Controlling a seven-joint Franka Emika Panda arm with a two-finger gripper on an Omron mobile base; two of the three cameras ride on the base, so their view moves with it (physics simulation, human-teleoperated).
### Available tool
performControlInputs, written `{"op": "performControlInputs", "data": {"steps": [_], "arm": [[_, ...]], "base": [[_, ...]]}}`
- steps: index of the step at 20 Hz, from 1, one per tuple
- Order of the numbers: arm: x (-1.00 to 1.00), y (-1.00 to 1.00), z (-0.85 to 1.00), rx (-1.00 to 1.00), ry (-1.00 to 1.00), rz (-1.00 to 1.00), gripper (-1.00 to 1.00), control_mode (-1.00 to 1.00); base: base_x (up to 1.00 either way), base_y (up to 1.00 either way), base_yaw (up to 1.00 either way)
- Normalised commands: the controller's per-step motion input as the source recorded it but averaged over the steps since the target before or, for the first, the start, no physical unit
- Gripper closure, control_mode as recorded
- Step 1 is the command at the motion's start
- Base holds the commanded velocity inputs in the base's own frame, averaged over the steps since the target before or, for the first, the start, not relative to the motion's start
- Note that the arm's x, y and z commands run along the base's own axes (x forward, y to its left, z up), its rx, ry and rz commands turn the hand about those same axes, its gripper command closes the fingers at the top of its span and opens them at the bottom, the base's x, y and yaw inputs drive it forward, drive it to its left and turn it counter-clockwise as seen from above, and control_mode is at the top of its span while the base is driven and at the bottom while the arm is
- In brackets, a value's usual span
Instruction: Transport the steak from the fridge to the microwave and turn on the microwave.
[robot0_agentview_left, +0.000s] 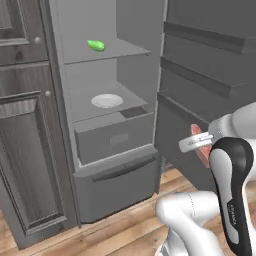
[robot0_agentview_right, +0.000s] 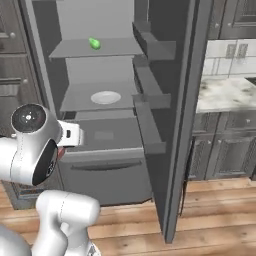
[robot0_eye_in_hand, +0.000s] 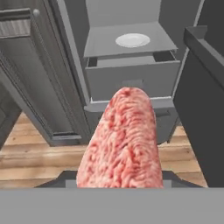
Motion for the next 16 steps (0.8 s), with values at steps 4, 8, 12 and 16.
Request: {"op": "performControlInputs", "data": {"steps": [4,8,12,16], "arm": [[0.0,0.0,0.0,0.0,0.0,0.0,1.0,1.0],[0.0,0.0,0.0,0.0,0.0,0.0,1.0,1.0],[0.0,0.0,0.0,0.0,0.0,0.0,1.0,1.0],[0.0,0.0,0.0,0.0,0.0,0.0,1.0,1.0]], "base": [[-0.4,0.11,-0.76],[-0.31,0.07,-0.81],[-0.28,0.07,-0.83],[-0.17,0.0,-0.8]]}}
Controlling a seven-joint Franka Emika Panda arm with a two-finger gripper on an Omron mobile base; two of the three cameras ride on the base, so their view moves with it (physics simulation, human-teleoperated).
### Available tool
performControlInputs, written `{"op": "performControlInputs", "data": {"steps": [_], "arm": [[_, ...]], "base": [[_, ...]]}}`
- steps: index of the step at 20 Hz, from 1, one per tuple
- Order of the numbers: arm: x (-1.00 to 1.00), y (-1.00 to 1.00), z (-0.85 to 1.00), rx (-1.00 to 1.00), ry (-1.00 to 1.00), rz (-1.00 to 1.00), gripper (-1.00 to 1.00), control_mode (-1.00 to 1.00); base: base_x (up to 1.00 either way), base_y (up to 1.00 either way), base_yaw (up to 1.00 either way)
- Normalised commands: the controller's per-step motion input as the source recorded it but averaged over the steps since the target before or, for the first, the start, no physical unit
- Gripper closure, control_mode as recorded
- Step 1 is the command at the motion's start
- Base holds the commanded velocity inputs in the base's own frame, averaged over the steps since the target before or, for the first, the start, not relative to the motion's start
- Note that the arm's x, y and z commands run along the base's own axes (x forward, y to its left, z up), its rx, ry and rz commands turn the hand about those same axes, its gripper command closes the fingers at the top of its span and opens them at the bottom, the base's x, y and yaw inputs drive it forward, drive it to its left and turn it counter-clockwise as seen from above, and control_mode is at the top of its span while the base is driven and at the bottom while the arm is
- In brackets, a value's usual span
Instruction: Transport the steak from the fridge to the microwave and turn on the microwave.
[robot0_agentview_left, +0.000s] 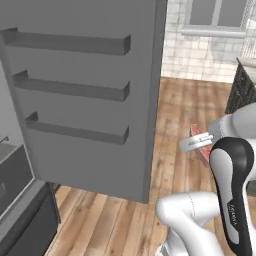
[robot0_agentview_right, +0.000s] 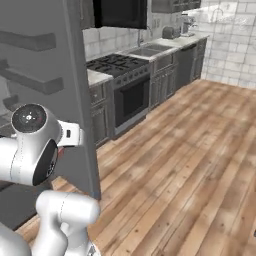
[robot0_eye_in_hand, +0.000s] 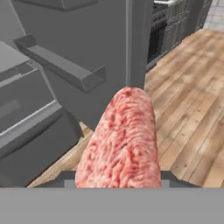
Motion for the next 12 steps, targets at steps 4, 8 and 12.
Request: {"op": "performControlInputs", "data": {"steps": [4,8,12], "arm": [[0.0,0.0,0.0,0.0,0.0,0.0,1.0,1.0],[0.0,0.0,0.0,0.0,0.0,0.0,1.0,1.0],[0.0,0.0,0.0,0.0,0.0,0.0,1.0,1.0]], "base": [[-0.03,-0.14,-0.72],[0.05,-0.47,-0.42],[0.4,-0.44,-0.23]]}}
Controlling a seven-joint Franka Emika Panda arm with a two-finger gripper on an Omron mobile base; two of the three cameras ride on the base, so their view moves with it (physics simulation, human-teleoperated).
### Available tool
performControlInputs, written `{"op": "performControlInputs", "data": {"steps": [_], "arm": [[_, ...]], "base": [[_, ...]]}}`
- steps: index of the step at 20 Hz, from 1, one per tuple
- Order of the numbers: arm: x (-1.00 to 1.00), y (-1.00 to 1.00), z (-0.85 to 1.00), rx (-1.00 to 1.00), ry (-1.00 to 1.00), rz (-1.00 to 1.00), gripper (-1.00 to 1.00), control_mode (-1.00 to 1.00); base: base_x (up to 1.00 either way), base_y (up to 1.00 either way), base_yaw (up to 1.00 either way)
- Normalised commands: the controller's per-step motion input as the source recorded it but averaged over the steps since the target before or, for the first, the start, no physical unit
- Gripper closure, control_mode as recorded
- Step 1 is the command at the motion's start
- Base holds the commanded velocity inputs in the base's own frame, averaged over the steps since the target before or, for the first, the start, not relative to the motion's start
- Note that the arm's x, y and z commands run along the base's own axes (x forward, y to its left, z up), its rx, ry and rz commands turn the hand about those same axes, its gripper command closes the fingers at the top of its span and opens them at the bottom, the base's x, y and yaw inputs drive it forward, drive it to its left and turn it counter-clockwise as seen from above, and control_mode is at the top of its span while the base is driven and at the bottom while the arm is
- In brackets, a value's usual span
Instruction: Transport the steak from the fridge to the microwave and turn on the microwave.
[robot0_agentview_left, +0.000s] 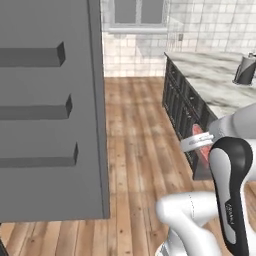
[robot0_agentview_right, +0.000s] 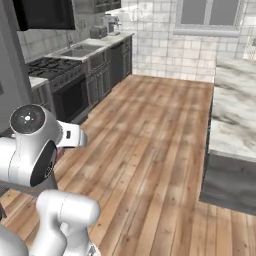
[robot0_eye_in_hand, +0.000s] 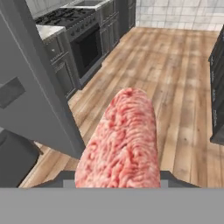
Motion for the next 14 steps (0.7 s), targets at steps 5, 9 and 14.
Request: {"op": "performControlInputs", "data": {"steps": [5,9,14], "arm": [[0.0,0.0,0.0,0.0,0.0,0.0,1.0,1.0],[0.0,0.0,0.0,0.0,0.0,0.0,1.0,1.0],[0.0,0.0,0.0,0.0,0.0,0.0,1.0,1.0]], "base": [[0.74,-0.28,-0.04],[0.89,-0.23,0.0],[0.94,-0.25,0.01]]}}
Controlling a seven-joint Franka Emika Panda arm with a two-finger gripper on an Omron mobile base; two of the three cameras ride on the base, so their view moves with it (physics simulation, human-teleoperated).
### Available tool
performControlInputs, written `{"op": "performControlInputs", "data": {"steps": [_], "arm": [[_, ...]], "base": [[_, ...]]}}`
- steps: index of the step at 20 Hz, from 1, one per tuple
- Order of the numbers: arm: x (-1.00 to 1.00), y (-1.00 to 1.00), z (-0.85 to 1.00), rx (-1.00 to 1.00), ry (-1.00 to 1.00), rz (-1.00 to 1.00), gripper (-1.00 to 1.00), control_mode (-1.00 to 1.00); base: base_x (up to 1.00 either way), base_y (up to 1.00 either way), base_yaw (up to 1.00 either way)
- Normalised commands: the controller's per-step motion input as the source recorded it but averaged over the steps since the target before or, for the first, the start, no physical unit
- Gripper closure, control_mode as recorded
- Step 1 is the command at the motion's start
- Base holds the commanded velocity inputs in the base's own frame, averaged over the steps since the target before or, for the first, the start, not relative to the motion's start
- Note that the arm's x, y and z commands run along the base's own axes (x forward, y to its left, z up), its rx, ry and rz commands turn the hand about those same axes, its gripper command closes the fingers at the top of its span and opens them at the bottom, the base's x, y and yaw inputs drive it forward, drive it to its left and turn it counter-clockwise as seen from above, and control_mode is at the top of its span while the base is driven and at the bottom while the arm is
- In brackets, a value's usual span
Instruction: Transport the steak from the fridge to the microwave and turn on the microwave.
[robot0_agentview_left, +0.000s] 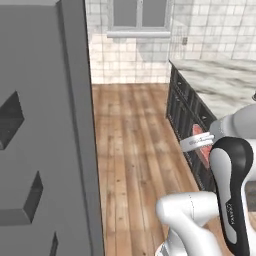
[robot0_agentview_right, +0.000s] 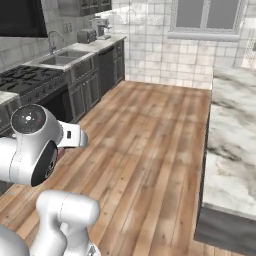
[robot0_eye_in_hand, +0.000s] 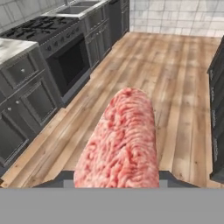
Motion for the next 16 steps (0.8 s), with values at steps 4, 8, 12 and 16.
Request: {"op": "performControlInputs", "data": {"steps": [4,8,12,16], "arm": [[0.0,0.0,0.0,0.0,0.0,0.0,1.0,1.0],[0.0,0.0,0.0,0.0,0.0,0.0,1.0,1.0],[0.0,0.0,0.0,0.0,0.0,0.0,1.0,1.0],[0.0,0.0,0.0,0.0,0.0,0.0,1.0,1.0]], "base": [[0.94,-0.26,0.02],[0.94,-0.26,0.02],[0.94,-0.24,0.03],[0.94,-0.2,0.06]]}}
